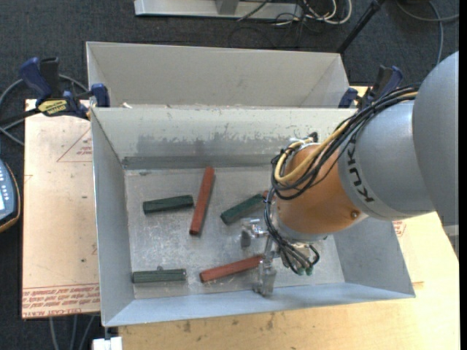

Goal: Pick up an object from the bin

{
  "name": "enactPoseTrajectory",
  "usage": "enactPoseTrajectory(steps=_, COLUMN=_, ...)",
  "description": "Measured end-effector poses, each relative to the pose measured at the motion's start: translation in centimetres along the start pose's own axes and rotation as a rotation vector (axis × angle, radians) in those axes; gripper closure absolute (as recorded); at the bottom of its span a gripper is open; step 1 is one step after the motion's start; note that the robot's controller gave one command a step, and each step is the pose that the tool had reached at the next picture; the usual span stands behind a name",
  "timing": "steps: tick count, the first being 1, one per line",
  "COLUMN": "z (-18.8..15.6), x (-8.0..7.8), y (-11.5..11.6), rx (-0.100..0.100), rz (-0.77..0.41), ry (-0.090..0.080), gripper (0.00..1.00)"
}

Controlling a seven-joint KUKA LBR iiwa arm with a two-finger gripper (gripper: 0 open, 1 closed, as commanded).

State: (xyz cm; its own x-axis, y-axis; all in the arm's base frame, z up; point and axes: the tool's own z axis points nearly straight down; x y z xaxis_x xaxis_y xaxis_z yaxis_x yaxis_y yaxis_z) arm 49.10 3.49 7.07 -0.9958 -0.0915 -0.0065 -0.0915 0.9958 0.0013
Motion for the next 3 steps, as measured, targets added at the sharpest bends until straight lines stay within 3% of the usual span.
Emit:
enactPoseTrajectory(steps=1, z=0.0, x=0.3, y=0.0, rx=0.0, rz=0.0, ry=0.006, gripper=1.0)
enactPoseTrajectory(steps=2, z=0.0, x=-0.5, y=-2.3, rx=0.0, rz=-0.022, ry=0.004, gripper=1.0)
enactPoseTrajectory(steps=3, z=-2.2, x=0.4, y=-0.5, rx=-0.001, rz=0.023, ry=0.005, gripper=1.0)
